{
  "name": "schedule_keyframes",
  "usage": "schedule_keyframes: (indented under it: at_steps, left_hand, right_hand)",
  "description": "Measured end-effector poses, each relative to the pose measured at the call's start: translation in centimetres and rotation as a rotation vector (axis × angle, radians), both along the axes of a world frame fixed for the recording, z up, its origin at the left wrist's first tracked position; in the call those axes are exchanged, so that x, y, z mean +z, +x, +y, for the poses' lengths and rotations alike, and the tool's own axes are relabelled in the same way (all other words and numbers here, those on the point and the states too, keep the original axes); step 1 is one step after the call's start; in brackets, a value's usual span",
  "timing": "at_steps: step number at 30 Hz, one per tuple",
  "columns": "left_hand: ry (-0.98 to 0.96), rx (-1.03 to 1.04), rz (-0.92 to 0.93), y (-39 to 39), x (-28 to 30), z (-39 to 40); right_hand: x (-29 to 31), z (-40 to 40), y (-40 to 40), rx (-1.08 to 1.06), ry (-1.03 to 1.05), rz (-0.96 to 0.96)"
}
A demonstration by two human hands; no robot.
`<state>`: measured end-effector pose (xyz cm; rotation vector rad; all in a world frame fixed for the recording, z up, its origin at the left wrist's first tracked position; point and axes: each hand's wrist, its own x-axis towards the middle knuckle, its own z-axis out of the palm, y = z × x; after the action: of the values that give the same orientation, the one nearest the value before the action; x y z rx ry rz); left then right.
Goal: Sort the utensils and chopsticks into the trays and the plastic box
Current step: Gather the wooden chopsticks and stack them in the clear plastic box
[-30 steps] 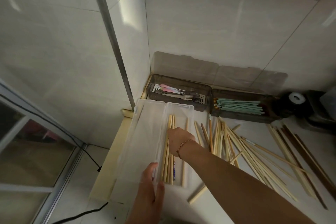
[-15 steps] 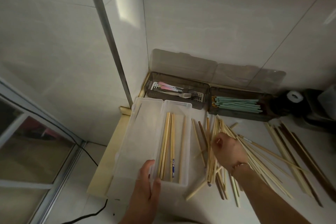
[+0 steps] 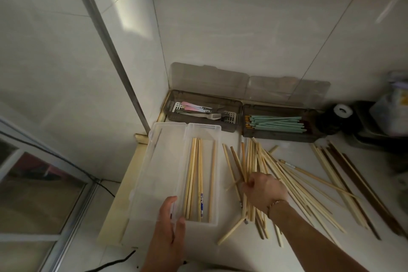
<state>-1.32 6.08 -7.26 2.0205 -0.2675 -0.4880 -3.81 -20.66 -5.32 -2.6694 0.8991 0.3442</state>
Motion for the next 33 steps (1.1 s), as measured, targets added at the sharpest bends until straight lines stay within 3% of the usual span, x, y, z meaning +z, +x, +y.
schedule_keyframes:
  at_steps: [10,19,26,29,33]
  left_hand:
    - [0.005,-0.002,0.001,0.1,-0.5,0.1]
    - [0.031,-0.021,-0.008,0.1,-1.1,0.3]
    - [0.012,-0.035,-0.026,0.2,-0.7,0.3]
    - [0.019,-0.037,-0.033,0.2,-0.8,0.4]
    - [0.017,-0.037,-0.048,0.2,-1.1,0.5]
  right_hand:
    - [4.4,0.1,-2.1,-0.128,0.418,-0.311]
    - [8.2,5.0,-0.3,0.113,0.756,-0.254]
    - [6.8,7.9,3.7,0.331,0.304,-0.195]
    - [5.9,8.7,5.5,0.478,-0.004,-0.062]
    - [4.8,10.2,6.0,0.652,-0.222,0.105]
